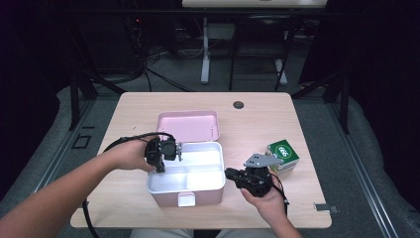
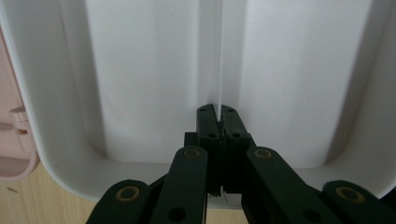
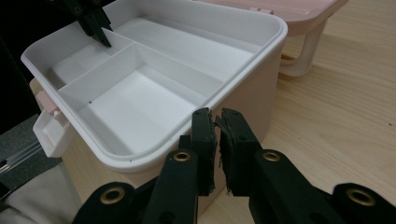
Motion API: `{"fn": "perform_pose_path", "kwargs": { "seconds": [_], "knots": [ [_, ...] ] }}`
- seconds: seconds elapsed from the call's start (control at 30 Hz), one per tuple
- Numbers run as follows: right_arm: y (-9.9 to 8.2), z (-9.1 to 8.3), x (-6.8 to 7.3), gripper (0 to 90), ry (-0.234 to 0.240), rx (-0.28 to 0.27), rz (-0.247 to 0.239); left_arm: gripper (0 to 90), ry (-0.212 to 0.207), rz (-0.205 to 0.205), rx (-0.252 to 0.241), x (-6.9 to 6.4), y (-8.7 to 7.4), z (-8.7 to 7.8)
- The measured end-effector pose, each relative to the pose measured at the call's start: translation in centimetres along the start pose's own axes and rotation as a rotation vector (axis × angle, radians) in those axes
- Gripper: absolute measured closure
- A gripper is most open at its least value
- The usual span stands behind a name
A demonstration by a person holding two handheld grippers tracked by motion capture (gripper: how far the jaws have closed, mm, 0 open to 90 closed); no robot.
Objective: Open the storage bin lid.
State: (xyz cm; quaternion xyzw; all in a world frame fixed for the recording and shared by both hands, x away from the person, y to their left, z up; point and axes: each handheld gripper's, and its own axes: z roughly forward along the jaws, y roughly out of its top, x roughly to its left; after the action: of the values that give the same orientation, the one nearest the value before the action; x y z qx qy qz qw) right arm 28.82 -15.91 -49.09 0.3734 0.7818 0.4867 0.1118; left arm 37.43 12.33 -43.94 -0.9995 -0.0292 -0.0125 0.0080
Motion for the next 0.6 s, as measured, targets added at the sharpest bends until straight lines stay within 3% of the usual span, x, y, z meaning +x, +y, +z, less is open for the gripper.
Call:
{"fn": "perform_pose_path", "kwargs": {
  "seconds": [0.6],
  "knots": [
    [-0.18, 0.07, -0.27, 83.7, -0.002, 0.003, 0.006, 89.7, -0.002, -0.001, -0.018, 0.05, -0.24, -0.23]
  ]
}}
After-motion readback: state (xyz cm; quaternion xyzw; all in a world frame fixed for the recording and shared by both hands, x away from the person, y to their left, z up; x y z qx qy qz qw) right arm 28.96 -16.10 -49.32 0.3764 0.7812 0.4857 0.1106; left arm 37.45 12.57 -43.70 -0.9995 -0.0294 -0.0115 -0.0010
